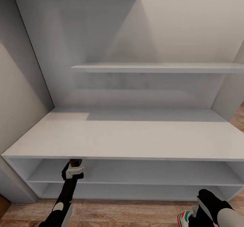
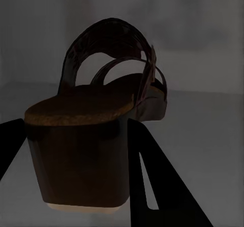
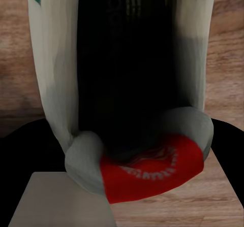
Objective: Pick up the two gym shoes and the two sandals from the corridor floor and place them onto the hallstand (shoe rack) in the corridor, making sure they are on the rack and not on the floor. Arrange them so the two gym shoes are next to each other and the two sandals are next to each other.
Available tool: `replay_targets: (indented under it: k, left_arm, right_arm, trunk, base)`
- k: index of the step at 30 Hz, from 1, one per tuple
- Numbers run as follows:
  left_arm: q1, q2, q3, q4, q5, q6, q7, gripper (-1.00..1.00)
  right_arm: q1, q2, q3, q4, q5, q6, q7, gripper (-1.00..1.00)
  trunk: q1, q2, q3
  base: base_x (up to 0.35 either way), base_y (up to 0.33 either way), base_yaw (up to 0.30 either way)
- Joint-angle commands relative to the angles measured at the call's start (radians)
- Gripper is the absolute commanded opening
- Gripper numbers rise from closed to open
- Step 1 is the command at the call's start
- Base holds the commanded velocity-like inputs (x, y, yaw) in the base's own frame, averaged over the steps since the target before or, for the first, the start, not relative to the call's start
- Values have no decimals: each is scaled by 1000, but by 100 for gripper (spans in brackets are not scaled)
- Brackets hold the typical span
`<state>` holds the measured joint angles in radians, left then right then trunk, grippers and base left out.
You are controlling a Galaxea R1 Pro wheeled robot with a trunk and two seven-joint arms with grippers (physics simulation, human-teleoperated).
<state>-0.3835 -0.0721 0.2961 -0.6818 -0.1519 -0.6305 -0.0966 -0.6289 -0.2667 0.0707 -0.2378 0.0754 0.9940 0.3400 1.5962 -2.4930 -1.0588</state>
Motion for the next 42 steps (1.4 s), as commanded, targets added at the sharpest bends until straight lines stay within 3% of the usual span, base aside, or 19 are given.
replay_targets:
  k: [1,42]
  left_arm:
    - [0,0,0,0,0,0,0,-100]
    - [0,0,0,1,0,0,0,-100]
  right_arm:
    - [0,0,0,0,0,0,0,-100]
    - [0,0,0,0,0,0,0,-100]
  trunk:
    - [0,0,0]
    - [0,0,0]
  base:
    - [72,0,0]
    - [28,0,0]
